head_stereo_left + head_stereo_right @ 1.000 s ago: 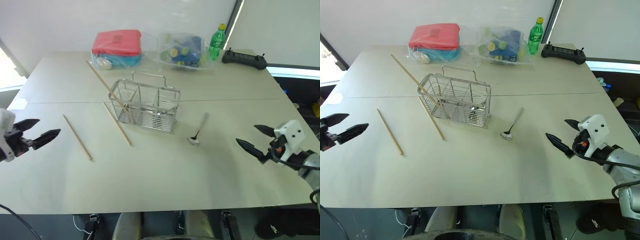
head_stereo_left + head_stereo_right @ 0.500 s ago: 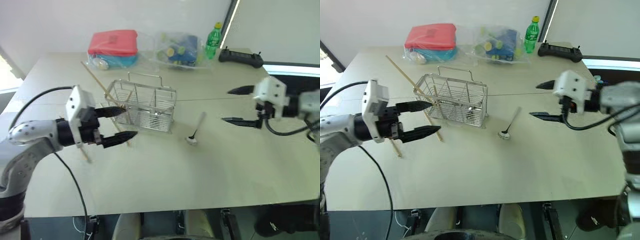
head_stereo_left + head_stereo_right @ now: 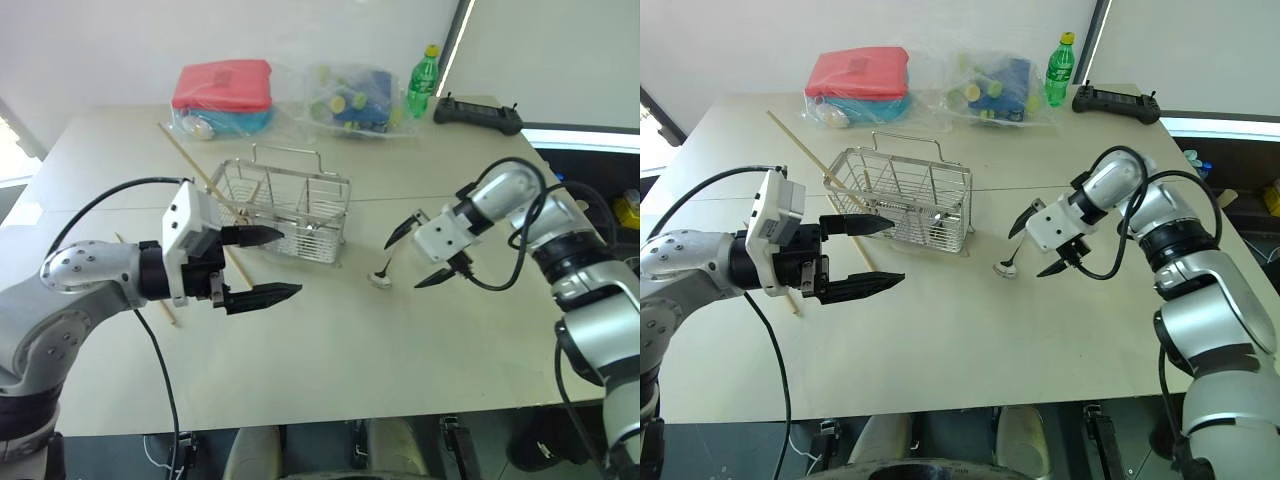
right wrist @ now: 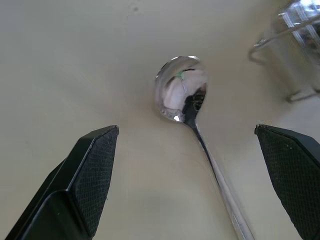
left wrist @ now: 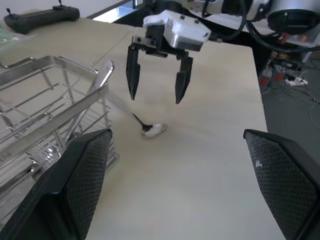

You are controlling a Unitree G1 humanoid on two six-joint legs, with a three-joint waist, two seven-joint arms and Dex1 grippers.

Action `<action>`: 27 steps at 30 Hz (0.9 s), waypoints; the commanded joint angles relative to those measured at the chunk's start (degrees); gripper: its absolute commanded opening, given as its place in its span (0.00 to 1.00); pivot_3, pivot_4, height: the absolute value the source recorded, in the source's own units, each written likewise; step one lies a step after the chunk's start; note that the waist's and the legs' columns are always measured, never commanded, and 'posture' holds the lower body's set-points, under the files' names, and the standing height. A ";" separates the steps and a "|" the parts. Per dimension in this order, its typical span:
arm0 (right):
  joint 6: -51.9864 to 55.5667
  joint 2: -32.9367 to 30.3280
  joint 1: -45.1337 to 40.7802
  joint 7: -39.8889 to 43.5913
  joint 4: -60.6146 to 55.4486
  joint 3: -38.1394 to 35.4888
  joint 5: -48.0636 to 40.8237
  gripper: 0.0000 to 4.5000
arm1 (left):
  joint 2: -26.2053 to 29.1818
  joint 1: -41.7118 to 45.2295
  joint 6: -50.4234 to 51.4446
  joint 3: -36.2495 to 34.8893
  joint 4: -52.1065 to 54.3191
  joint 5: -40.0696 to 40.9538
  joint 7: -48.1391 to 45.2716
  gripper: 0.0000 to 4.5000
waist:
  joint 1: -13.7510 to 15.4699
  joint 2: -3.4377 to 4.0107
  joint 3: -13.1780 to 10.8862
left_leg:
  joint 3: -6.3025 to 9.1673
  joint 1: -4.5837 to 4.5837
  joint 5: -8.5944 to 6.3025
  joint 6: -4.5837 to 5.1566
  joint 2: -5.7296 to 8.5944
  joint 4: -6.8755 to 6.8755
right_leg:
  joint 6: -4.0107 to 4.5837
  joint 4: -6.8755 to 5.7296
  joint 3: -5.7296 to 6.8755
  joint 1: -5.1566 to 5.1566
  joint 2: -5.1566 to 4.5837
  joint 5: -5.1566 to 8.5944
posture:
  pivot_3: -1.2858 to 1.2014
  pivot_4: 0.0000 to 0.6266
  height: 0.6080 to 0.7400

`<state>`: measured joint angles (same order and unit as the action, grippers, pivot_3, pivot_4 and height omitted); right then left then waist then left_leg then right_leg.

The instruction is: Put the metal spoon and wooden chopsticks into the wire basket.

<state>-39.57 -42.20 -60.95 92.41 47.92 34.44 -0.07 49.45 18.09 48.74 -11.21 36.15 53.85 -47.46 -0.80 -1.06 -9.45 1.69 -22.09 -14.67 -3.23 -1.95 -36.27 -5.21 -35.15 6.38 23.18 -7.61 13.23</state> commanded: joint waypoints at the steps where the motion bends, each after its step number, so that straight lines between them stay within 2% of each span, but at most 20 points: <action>1: -5.63 1.89 -4.70 0.09 5.61 2.15 0.23 1.00 | 1.09 -0.38 0.58 -3.03 2.63 2.81 1.64 0.99 | -0.03 0.02 -0.01 | 0.00 0.00 0.01 -0.01 0.00 0.00 | 0.00 0.00 -0.01 0.00 0.00 0.00 | 0.52 0.24 0.58; 9: -13.17 8.84 -9.71 -0.86 16.30 1.40 5.84 1.00 | 1.99 -2.08 1.43 -4.87 5.22 6.58 5.69 0.99 | 0.03 0.03 -0.02 | 0.00 0.05 0.03 -0.05 0.00 0.01 | 0.01 -0.05 -0.03 -0.01 0.01 -0.01 | 0.52 0.24 0.58; 14: -21.23 11.22 -10.97 -11.59 19.44 3.55 16.88 1.00 | 2.03 -1.70 2.10 -5.14 6.02 9.32 8.64 0.99 | 0.00 0.03 -0.02 | -0.01 0.03 0.04 -0.07 0.01 0.00 | 0.01 -0.04 -0.06 -0.01 0.00 -0.01 | 0.52 0.24 0.58; 22: -22.45 13.14 -13.06 -22.83 23.04 5.13 28.44 1.00 | 2.77 1.05 2.02 -4.40 4.48 12.00 10.67 0.99 | -0.17 -0.04 0.02 | 0.00 0.09 0.09 -0.16 0.01 0.00 | 0.03 -0.07 -0.08 -0.03 0.01 -0.02 | 0.52 0.24 0.58; 27: -23.78 13.33 -13.86 -27.32 24.00 6.80 33.85 1.00 | 2.83 2.54 1.92 -3.50 4.31 12.67 11.14 0.99 | -0.27 -0.04 0.03 | -0.01 0.59 0.09 -0.15 0.01 0.03 | -0.07 -0.10 -0.09 -0.46 0.01 0.09 | 0.52 0.24 0.58</action>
<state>-63.04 -28.89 -73.59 67.18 71.16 40.02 30.84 51.60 19.17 51.08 -14.37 40.01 65.71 -36.72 -1.08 -1.11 -9.43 1.69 -21.44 -14.58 -3.38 -1.94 -36.23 -5.28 -35.25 6.28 22.66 -7.60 13.39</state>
